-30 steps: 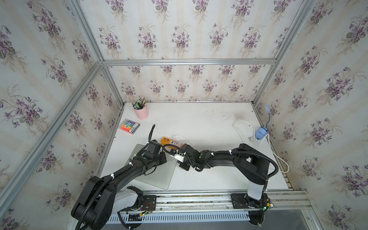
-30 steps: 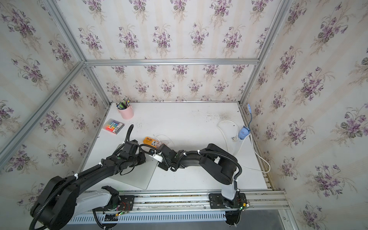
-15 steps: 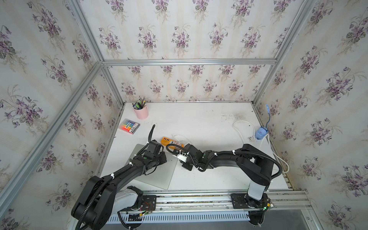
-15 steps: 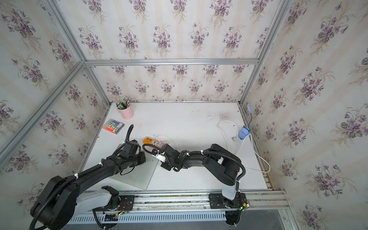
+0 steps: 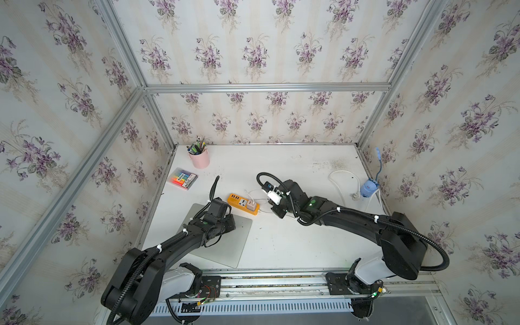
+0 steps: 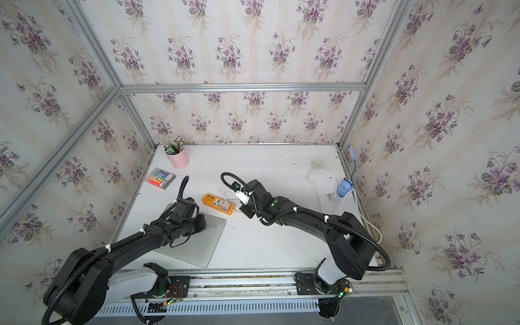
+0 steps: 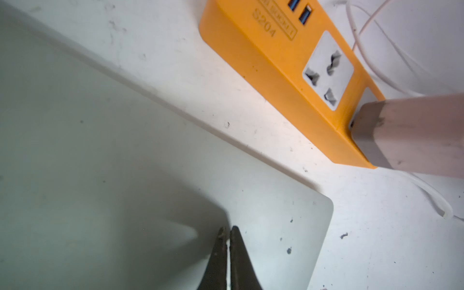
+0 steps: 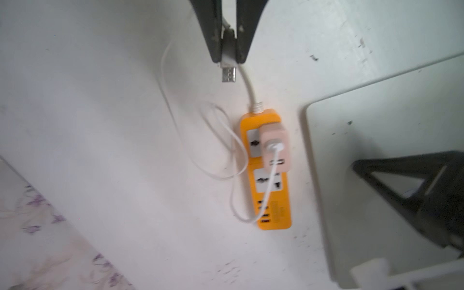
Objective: Unplug the laptop charger
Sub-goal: Place the charging cable at the center of the board.
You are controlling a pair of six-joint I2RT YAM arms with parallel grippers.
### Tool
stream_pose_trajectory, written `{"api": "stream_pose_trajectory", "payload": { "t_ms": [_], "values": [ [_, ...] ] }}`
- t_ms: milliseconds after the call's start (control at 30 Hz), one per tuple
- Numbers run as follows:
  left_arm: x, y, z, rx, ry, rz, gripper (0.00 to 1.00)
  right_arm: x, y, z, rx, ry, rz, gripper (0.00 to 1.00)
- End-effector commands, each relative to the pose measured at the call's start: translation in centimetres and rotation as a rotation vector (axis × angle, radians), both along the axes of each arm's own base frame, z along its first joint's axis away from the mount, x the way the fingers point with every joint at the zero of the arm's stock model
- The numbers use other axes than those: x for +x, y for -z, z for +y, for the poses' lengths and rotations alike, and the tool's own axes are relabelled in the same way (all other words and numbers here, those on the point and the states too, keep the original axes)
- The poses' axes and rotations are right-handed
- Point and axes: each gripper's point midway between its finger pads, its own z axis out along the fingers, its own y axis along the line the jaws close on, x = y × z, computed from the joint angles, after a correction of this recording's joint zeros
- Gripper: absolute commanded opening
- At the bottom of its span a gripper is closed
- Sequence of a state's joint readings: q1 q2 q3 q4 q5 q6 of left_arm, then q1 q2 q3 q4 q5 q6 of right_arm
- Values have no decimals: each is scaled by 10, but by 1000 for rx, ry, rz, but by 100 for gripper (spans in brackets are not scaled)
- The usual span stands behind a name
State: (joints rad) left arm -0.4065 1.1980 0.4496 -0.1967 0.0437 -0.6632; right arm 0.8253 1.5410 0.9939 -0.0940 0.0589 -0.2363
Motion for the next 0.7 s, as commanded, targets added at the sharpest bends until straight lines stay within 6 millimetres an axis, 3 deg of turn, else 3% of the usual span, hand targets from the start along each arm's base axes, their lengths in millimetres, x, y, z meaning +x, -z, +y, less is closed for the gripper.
{"api": "stream_pose_trajectory", "payload": {
  "t_ms": [0, 133, 267, 400, 500, 600, 667],
  "values": [
    [-22, 17, 21, 97, -31, 100, 9, 38, 15, -38, -173, 177, -49, 0],
    [-21, 15, 17, 73, -22, 85, 10, 83, 54, -67, -327, 357, -75, 0],
    [-19, 8, 13, 53, -11, 62, 13, 99, 87, -65, -309, 386, -42, 0],
    [-17, -4, 12, 35, -8, 24, 17, 112, 108, -78, -314, 436, -22, 0],
    [-15, -13, 11, 26, -5, -10, 26, 116, 119, -86, -322, 439, 20, 0],
    [-11, -24, 9, 14, 2, -48, 36, 117, 116, -86, -309, 438, 23, 26],
    [-7, -34, 7, 3, 13, -74, 42, 116, 104, -83, -272, 434, 23, 41]
  ]
}}
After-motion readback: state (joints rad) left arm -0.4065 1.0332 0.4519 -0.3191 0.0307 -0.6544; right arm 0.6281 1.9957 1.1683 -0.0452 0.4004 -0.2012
